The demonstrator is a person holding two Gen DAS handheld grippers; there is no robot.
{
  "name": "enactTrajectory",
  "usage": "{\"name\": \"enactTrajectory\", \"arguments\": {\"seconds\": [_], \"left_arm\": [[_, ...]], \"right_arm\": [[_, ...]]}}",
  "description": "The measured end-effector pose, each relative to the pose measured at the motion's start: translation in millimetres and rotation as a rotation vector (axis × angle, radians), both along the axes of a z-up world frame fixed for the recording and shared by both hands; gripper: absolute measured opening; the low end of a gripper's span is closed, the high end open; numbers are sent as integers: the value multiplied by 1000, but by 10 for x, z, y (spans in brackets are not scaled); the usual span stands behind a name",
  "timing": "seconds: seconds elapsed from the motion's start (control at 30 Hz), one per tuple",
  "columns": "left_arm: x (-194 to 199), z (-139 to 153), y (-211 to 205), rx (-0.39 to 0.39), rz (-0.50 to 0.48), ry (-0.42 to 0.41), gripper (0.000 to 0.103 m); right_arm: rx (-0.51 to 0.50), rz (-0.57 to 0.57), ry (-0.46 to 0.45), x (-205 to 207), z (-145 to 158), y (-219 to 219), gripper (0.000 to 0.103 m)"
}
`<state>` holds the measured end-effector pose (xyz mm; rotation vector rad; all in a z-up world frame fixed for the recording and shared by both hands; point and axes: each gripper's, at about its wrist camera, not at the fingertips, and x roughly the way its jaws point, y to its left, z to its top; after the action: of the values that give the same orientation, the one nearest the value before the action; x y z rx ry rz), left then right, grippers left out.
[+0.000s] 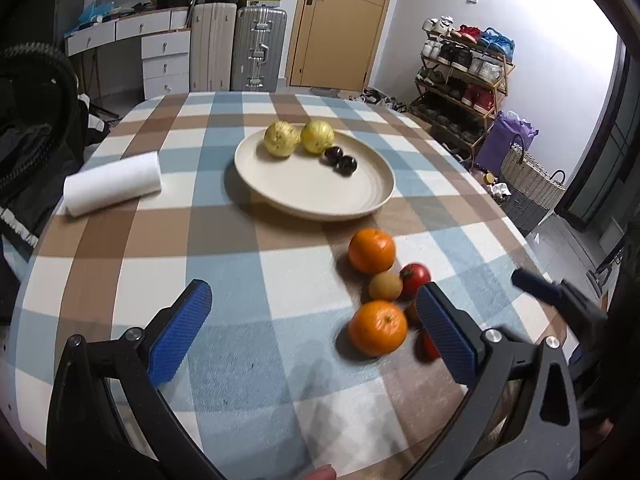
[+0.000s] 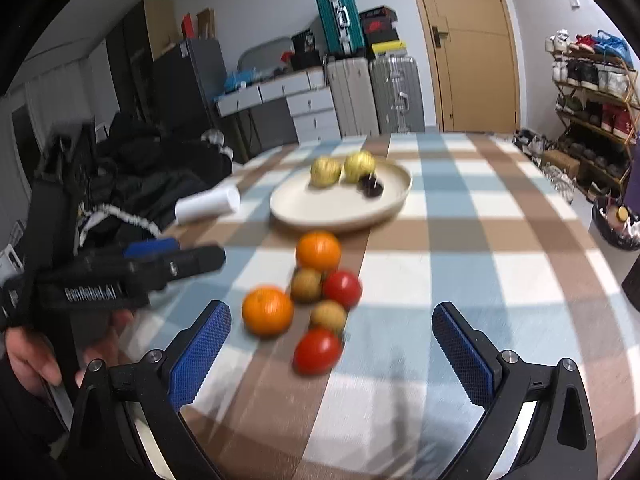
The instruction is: Organize fruits
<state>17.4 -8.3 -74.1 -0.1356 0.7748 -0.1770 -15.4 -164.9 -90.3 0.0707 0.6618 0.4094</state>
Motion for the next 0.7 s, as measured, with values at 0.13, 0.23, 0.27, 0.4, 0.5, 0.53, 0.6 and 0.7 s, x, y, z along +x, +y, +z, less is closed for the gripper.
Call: {"name": "enactTrajectory", "arguments": {"seconds": [0.13,0.23,0.27,0.4,0.5,0.53,0.6,0.7], "left_arm": [[-19,-115,56,4,6,23,102],[-19,-178,97,-3,18,37,102],[-18,-191,112,-8,21,41,102],[-4,-240,138,-20,25,60,102],[2,-244,126,-20,18,62,102],[8,-245,123,-18,15,62,102],[19,-246,120,-15,12,62,102],[44,-260,134,-23,17,69,102]], "right_arm": [[23,15,44,7,-163,16,102],[55,30,69,56,-207,9,93],[53,34,72,71,-213,15,89],[55,47,100,133,-258,44,79],[55,55,103,136,-275,67,77],[61,59,106,139,-281,73,76],[65,64,109,141,-289,78,75],[56,74,120,148,-292,104,67]]}}
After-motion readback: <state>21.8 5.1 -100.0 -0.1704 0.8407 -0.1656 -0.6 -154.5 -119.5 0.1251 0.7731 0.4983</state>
